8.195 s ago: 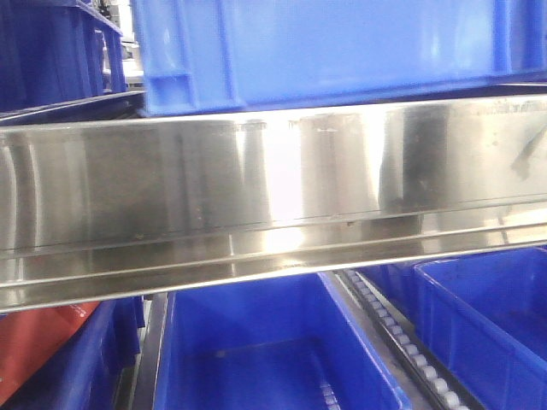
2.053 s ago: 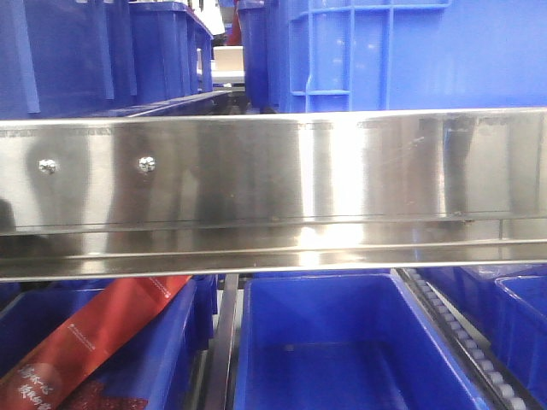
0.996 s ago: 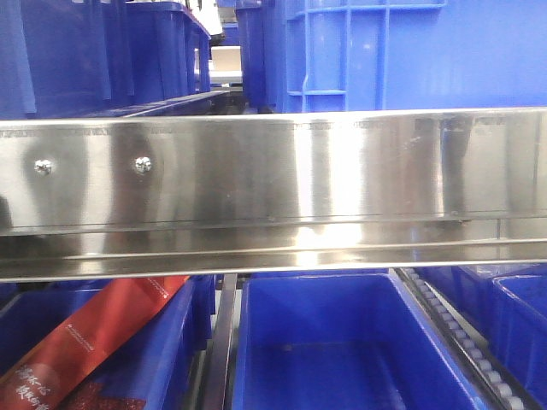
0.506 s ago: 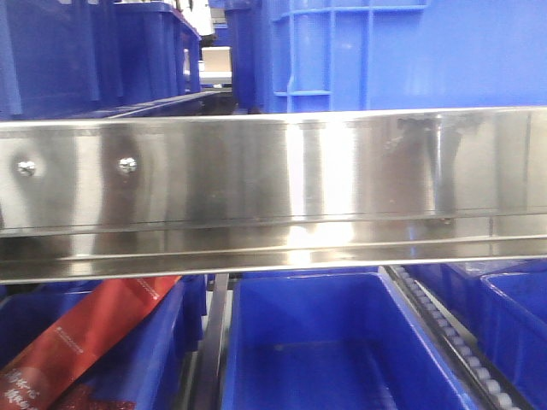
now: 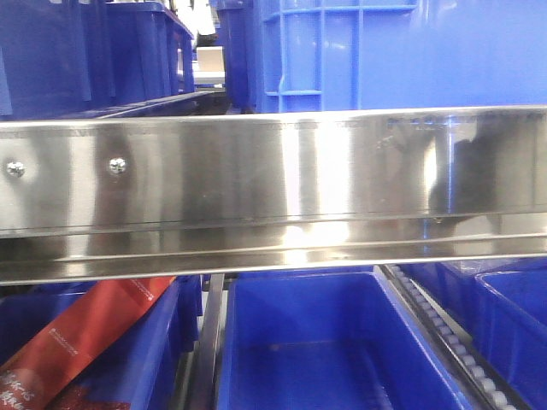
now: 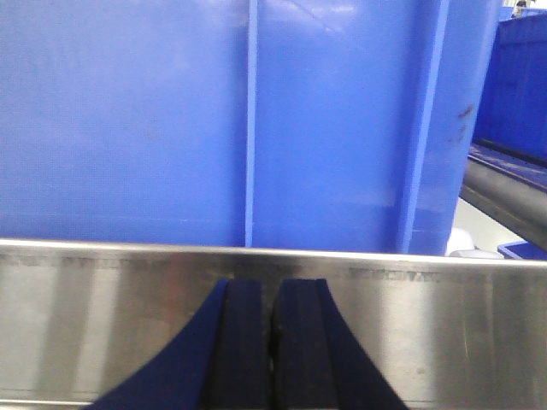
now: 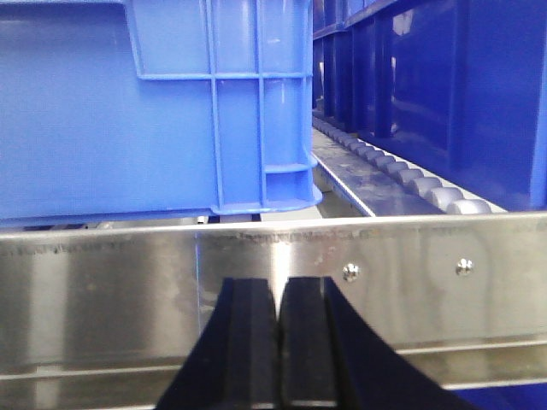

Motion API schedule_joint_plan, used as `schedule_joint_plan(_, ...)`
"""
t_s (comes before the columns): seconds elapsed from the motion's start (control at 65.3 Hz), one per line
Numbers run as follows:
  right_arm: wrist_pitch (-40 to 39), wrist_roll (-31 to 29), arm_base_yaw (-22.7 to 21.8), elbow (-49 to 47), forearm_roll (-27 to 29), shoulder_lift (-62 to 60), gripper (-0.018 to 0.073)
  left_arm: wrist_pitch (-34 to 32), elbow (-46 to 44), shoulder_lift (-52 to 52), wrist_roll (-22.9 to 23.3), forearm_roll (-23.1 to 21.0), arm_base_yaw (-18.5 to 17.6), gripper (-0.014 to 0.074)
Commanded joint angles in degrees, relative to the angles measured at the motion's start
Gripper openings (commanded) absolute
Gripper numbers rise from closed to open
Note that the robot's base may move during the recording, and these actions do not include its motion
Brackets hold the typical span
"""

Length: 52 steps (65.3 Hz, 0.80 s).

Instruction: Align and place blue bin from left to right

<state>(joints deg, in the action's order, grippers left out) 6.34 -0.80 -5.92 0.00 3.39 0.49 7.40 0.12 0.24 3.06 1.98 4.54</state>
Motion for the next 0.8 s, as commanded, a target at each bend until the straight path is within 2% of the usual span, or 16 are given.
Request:
schedule_joint_plan(0.0,-1.69,-0.2,-0.35,0.0,0.06,-0.49,-0.0079,-0.66,-0.12,-0.24,0.32,0.12,-0.4,-0.0015)
schedule_joint_plan(0.781,-1.69,-0.2,-0.35,0.0,0.06,-0.49,-0.0079,-0.66,-0.12,-0.24,0.32,0.12,-0.4,-0.0015)
